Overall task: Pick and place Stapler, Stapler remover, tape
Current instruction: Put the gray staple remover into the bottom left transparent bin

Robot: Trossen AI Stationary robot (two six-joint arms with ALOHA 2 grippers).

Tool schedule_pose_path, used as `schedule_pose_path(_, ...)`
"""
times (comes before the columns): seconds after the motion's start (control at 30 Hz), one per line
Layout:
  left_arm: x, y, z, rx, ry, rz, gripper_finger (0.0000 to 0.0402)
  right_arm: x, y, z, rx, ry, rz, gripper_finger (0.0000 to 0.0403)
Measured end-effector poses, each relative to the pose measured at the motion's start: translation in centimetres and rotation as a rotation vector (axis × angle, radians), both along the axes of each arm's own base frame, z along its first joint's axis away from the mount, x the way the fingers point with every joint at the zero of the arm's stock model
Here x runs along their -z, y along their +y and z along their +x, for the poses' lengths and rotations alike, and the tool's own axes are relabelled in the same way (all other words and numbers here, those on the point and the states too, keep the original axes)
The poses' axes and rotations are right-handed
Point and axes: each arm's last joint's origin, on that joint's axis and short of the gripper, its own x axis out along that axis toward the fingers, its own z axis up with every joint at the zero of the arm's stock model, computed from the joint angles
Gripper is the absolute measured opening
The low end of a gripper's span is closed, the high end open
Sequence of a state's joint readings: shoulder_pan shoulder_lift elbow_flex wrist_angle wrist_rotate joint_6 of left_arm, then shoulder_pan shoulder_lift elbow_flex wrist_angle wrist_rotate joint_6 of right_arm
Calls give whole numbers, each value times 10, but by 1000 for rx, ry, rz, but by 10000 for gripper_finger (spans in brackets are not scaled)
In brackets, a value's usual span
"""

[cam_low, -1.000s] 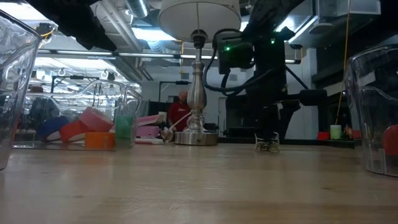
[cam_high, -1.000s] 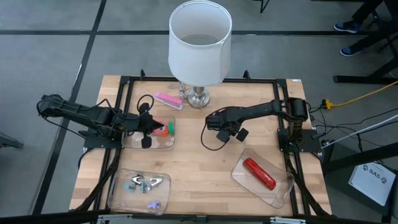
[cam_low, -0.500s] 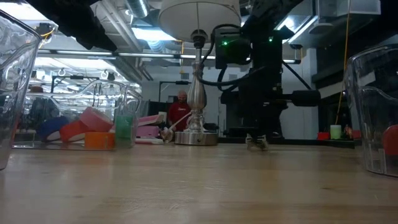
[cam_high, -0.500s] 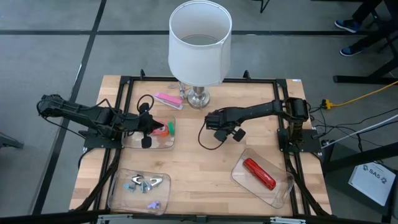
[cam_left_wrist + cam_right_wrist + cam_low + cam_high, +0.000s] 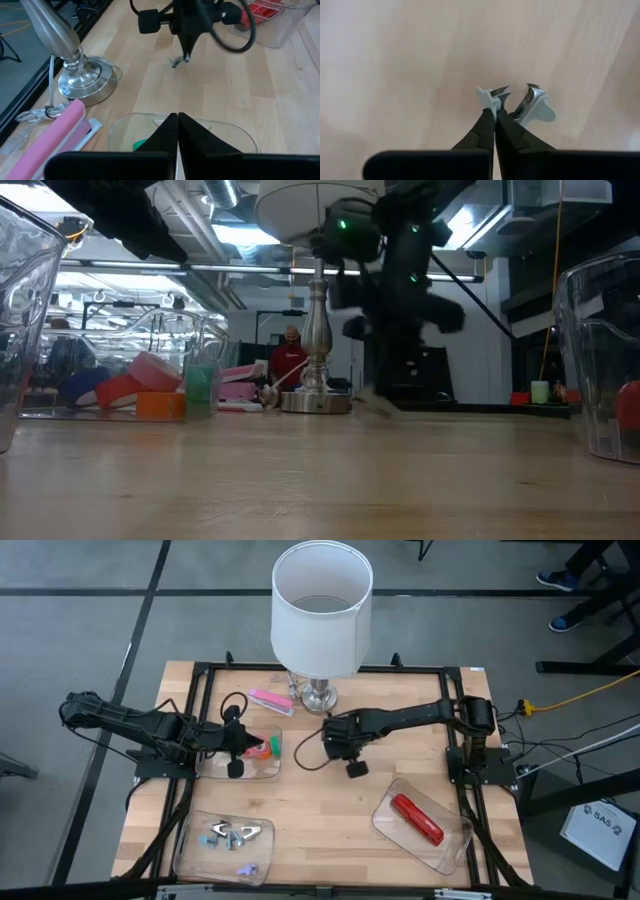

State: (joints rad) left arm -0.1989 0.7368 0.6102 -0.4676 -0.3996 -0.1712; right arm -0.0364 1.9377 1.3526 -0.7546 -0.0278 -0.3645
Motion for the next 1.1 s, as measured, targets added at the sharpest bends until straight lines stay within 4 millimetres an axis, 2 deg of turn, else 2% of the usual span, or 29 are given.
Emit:
schedule_pose_path(0.17,0,0,0,1,0,1,12,-14,3,17,107,-152,112,1)
schedule_pose_path(0.43,0,0,0,5,0,-4,15,-42,4,38,218,-335,170,0)
schedule_pose_path(0.73,0,1,-2,-16,4,-13,47,-71,4,54,308,-496,222,0)
schedule_pose_path(1.1,-7,1,1,63,-24,188,103,-102,5,73,414,-771,340,0)
